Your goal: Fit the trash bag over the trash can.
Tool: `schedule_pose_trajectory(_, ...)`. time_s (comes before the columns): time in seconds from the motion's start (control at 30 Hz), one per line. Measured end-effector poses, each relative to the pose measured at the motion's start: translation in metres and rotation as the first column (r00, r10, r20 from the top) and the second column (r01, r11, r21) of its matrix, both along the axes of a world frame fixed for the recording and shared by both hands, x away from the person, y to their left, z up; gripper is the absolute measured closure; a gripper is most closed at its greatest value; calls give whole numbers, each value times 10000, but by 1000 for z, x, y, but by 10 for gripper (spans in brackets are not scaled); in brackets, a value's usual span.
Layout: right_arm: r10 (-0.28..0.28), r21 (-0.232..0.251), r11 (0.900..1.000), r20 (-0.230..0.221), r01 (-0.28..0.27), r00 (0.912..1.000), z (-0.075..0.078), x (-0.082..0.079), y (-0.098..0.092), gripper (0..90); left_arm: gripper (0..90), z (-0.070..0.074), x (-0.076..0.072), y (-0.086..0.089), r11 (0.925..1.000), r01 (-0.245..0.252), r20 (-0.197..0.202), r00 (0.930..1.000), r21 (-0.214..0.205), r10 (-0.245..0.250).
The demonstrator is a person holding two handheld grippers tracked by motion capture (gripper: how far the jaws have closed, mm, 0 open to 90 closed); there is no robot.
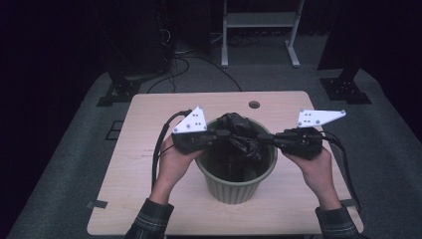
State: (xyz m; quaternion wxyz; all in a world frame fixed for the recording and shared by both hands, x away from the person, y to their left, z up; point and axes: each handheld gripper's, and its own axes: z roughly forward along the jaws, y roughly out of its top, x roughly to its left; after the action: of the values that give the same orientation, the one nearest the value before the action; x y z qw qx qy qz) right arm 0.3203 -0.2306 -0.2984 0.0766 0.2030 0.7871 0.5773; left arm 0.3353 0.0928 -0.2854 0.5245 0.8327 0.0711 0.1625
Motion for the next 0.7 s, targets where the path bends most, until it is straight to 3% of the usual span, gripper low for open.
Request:
schedule_pose_trajectory(0.6,-369,26,9993,243,369,9990,4,-7,-25,900,899,3,1,44,9941,-1077,210,9939,-154,1080)
schedule_pose_trajectory(0.7,-476,81,9988,298,474,9984,7,-7,-30,900,899,6,1,55,9908,-1287,174,9914,-429,1295)
